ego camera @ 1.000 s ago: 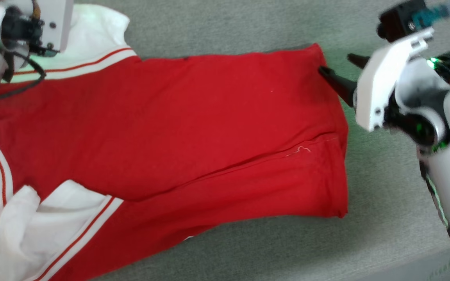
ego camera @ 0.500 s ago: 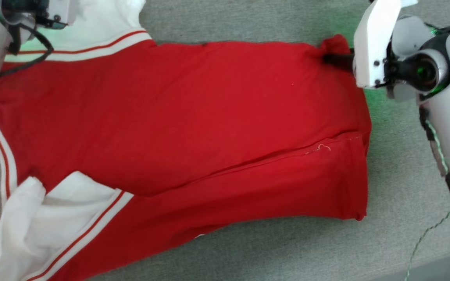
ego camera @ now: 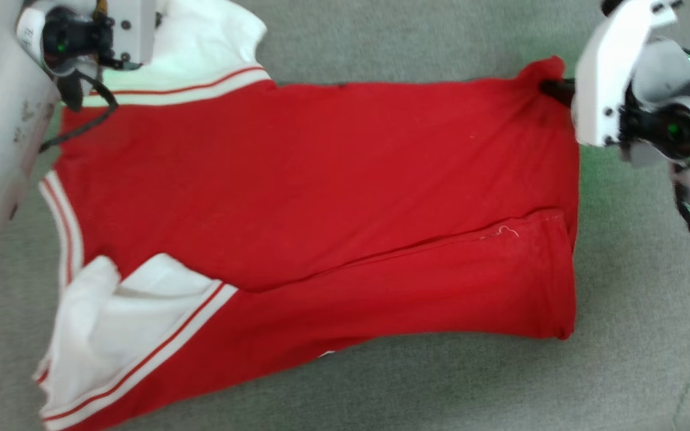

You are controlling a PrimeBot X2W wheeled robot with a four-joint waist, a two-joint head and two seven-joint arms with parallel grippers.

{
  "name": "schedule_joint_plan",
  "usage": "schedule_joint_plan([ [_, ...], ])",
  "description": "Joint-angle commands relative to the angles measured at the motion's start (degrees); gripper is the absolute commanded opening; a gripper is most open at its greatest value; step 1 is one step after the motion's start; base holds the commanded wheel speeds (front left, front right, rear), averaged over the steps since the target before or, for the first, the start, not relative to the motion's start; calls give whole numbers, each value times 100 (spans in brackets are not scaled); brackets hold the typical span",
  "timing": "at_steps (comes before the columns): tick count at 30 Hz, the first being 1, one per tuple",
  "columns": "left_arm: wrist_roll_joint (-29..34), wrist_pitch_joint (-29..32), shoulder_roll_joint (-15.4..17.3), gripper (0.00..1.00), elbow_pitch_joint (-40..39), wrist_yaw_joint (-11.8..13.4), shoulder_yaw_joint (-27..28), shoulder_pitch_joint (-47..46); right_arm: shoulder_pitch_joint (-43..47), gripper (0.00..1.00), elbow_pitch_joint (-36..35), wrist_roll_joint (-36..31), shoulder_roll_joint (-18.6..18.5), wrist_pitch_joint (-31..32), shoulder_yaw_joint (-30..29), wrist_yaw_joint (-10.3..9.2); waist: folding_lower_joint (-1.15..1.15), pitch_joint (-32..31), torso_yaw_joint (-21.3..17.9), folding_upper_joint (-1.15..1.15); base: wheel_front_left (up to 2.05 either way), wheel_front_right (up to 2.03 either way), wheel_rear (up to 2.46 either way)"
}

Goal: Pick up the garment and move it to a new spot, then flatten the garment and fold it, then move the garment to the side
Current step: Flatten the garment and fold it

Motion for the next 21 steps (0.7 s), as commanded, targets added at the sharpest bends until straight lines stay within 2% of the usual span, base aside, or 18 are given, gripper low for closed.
schedule_joint_plan([
  [1,-58,-70,3,0,-57,-44,31,58,145,0,-84,59,-137,-105,31,-9,0,-378,297,0,0,0,0],
  [9,-390,-412,300,0,-762,-121,100,517,1068,0,-834,472,-910,-469,176,-9,0,-1016,709,0,0,0,0],
  [16,-723,-316,825,0,-1832,-107,-2,1428,2070,0,-1526,677,-1320,-437,153,-8,0,-1445,936,0,0,0,0],
  [21,-915,-140,1293,0,-2748,313,-89,2204,2679,0,-1971,781,-1488,-330,-74,-8,0,-1568,1020,0,0,0,0],
])
